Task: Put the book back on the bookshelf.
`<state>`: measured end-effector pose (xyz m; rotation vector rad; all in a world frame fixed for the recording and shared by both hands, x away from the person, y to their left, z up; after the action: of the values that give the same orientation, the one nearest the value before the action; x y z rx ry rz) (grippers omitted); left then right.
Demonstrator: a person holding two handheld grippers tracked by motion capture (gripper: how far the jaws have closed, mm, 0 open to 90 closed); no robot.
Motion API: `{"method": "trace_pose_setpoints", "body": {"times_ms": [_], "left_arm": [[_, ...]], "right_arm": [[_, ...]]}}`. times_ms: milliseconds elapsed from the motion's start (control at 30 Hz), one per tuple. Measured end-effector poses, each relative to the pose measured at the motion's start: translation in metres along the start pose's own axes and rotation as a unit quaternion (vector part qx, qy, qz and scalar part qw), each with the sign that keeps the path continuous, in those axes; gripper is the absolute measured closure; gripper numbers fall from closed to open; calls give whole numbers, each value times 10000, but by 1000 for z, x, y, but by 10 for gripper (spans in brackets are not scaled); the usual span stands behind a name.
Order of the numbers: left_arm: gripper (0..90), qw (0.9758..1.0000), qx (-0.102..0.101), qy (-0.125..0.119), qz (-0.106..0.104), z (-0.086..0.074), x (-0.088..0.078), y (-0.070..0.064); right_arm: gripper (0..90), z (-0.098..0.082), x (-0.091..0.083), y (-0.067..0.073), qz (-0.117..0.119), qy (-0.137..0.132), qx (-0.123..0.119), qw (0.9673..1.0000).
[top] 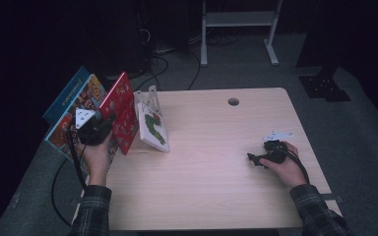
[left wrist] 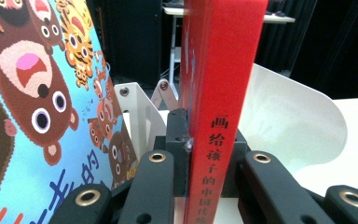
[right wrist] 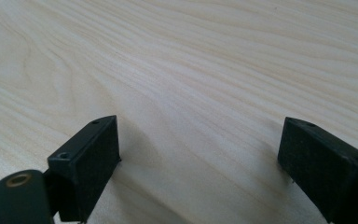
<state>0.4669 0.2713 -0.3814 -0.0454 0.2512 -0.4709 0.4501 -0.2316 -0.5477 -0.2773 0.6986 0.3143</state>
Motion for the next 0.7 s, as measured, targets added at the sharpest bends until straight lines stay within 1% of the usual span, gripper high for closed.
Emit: {"method": "trace_pose_setpoints", "body": {"times_ms": [133,267,333,367,400,433,533,700], "left_arm": [[763,9998,-130,8,-125,0,-1,-1],[701,9999,-45,-26,-99,1,-8,-1],[664,9999,-52,-23,-97,2,-9,-1],[664,9999,-62,-32,-144,2,-10,-1],[595,9998,-30,12,-178,1,-12,-3],[570,9998,0,39,-180,1,-13,-5],[482,9999,57,54,-102,1,-16,-7],[349,9999,42,80,-108,0,-21,-14]], "right_arm": [[115,0,0,0,4,2,0,10000],[115,0,0,0,4,2,0,10000],[115,0,0,0,2,-1,-3,10000],[115,0,0,0,2,-1,-3,10000],[115,0,0,0,3,3,0,10000],[115,0,0,0,4,1,1,10000],[115,0,0,0,3,4,1,10000],[115,0,0,0,4,1,1,10000]]}}
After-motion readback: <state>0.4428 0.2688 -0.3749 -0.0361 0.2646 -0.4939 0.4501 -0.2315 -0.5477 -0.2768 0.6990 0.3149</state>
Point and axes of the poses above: each handheld gripper's, and its own axes: x roughly forward along the jaws, z roughly out of its top, y roughly to its left, the point moved 9 cm from there along x, roughly forward along the jaws, and after that the axes turned 13 degrees about -z, right-handed, at the moved point
